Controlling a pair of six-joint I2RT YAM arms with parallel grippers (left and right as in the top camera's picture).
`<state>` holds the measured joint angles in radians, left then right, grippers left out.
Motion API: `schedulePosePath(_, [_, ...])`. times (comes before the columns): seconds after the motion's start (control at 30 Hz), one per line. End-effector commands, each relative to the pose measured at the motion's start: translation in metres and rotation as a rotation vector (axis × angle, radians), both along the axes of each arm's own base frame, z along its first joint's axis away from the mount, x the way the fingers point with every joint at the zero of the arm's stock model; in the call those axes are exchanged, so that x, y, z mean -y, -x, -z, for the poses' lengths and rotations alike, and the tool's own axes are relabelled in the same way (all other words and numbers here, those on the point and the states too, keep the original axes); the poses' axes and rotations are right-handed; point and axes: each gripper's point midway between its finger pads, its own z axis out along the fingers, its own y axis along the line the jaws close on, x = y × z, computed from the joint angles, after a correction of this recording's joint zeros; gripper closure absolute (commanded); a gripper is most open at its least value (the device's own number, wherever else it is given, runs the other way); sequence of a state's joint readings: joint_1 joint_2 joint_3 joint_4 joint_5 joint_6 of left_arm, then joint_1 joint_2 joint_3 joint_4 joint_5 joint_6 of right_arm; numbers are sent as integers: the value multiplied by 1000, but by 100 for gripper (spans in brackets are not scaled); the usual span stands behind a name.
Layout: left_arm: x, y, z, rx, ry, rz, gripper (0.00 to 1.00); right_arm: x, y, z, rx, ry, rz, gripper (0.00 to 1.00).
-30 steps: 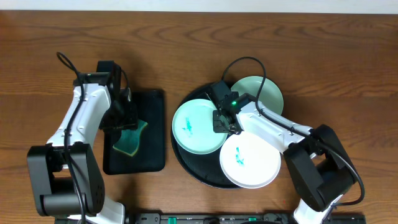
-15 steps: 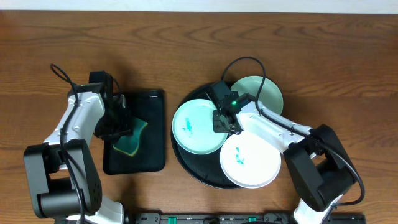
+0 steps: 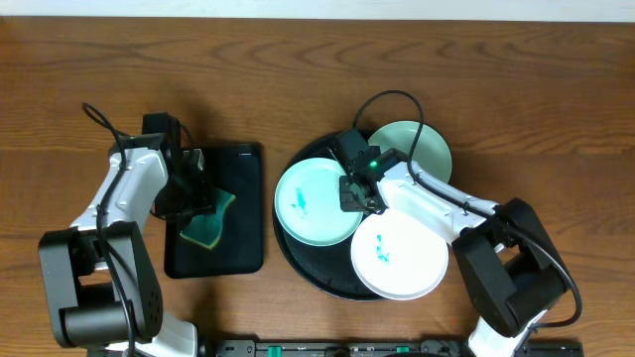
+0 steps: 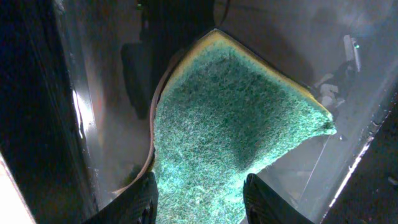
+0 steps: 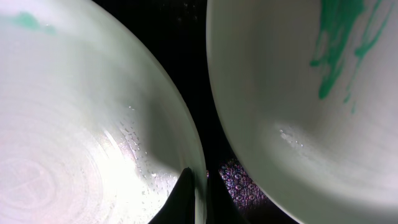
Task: Clean dirty plates on tray and stack at the side
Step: 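Lower the left gripper onto the sponge and close on it, then lift the sponge with the left gripper and adjust the grip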
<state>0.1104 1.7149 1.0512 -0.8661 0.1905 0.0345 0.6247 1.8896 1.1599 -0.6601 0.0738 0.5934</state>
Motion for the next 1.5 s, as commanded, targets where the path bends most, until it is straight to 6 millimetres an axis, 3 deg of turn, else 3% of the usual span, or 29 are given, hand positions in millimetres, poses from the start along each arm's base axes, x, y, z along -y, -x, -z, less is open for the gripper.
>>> schedulePosePath(0.0, [2,5,6,-21,20,12,53,4,14,22,-68,31,-26,99])
schedulePosePath(0.1, [3,6,10,-31,25,11,54,4,14,22,-69,31,-25,99])
schedulePosePath(0.23, [4,7,19,-57,35,11,66,5,15,22,-72,33,-26,99])
schedulePosePath(0.33, [4,9,25,-76,37,10,67,5,15,22,-72,33,-26,99])
schedulePosePath(0.4, [5,10,27,-84,38,10,78,5,15,22,-73,34,-26,99])
schedulePosePath(0.43, [4,9,27,-82,37,9,90,5,15,22,-73,34,-26,99])
schedulePosePath(0.47, [5,9,27,-80,38,7,93,5,15,22,-73,34,-26,99])
schedulePosePath(0.9, [6,8,24,-86,45,-40,93,5,16,22,-76,36,-26,99])
schedulePosePath(1.07, [5,-4,4,-3,35,-52,93,5,15,22,-76,36,-26,99])
schedulePosePath(1.3, [0,-29,-67,262,6,-104,93,5,16,22,-76,35,-26,99])
schedulePosePath(1.4, [-6,-29,-82,311,-27,-132,93,5,15,22,-75,35,-26,99])
schedulePosePath(1.43, [-5,-28,-85,319,-28,-130,83,5,15,22,-75,35,-26,99])
schedulePosePath(1.47, [-5,-26,-86,318,-27,-128,49,5,15,22,-75,35,-26,99])
